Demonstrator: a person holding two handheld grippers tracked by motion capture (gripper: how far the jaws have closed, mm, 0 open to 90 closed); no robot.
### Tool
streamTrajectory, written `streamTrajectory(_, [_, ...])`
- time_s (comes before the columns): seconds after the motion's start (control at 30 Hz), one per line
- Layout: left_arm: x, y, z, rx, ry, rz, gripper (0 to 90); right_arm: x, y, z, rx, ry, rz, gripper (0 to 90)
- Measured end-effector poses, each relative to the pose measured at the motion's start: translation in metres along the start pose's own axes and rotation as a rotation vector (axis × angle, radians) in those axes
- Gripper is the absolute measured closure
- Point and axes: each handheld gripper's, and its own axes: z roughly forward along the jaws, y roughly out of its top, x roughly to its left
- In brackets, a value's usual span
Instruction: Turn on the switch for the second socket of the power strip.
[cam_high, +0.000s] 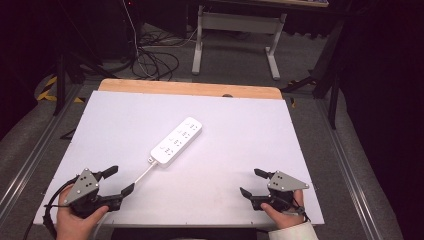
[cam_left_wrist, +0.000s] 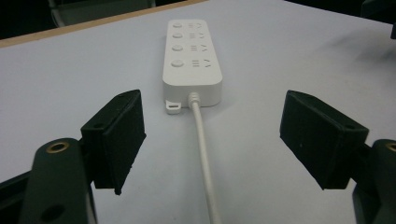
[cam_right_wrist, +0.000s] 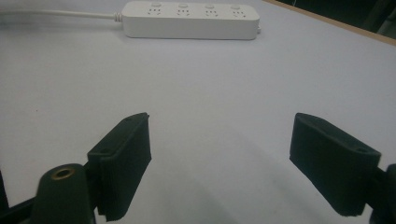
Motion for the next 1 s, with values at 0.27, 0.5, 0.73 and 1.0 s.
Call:
streamTrajectory(0.27, [0.001, 0.003, -0.002, 0.015, 0.009, -0.027, 25.6, 0.002, 0.001, 0.001, 0.006, 0.002, -0.008, 21.5])
streamTrajectory(0.5, [0.000, 0.010, 0.001, 0.056, 0.016, 0.013, 29.6, 0.001, 0.001, 0.001, 0.012, 0.005, -0.012, 22.0])
streamTrajectory(0.73, [0.001, 0.024, 0.005, 0.080, -0.019, -0.030, 31.8, 0.002, 0.001, 0.002, 0.010, 0.004, -0.010, 21.9])
streamTrajectory(1.0, [0.003, 0.042, 0.016, 0.102, -0.041, -0.012, 32.3, 0.001, 0.000, 0.001, 0.012, 0.008, -0.010, 22.0])
